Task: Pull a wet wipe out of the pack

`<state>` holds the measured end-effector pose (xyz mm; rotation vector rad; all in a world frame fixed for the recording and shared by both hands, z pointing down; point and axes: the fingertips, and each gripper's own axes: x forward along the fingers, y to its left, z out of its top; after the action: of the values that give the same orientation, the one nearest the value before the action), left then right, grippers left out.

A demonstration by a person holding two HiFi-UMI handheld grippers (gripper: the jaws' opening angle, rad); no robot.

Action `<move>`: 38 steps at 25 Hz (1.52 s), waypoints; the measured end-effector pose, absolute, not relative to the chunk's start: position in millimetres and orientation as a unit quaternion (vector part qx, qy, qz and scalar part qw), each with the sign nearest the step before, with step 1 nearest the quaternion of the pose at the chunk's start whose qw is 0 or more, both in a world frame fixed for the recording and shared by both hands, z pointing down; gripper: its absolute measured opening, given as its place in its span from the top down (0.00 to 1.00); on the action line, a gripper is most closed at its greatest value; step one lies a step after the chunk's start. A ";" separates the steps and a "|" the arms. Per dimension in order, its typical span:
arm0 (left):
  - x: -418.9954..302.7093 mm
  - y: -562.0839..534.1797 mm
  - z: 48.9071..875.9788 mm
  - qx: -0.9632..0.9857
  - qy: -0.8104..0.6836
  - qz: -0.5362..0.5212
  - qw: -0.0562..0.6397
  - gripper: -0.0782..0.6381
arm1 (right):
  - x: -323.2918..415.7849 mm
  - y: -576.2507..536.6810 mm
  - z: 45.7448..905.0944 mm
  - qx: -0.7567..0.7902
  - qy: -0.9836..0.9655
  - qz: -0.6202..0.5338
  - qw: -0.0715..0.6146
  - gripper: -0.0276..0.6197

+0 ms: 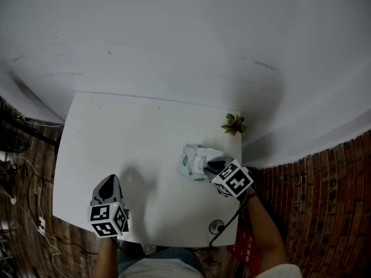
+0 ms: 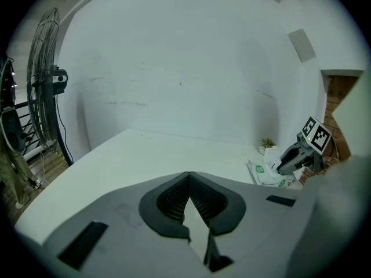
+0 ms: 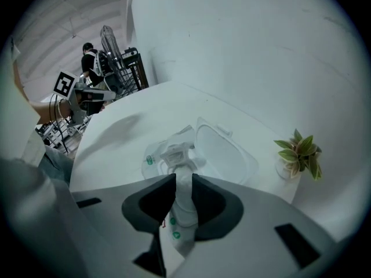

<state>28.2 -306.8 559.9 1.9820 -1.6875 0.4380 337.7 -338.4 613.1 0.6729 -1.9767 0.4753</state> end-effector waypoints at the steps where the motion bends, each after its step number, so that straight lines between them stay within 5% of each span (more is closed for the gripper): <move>1: 29.0 -306.9 560.3 0.728 -0.618 0.161 0.249 0.89 | 337.9 -338.3 613.8 0.275 -0.810 0.200 0.477 0.82; 13: 32.8 -308.0 566.8 0.728 -0.612 0.160 0.264 0.89 | 330.6 -345.9 620.8 0.262 -0.812 0.239 0.463 0.90; 38: 33.5 -308.8 568.6 0.729 -0.609 0.160 0.269 0.89 | 331.9 -349.8 627.6 0.320 -0.778 0.287 0.458 0.91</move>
<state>33.5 -308.8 568.6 1.9644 -1.6428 0.4317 331.9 -349.8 627.6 0.7892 -1.9175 0.7065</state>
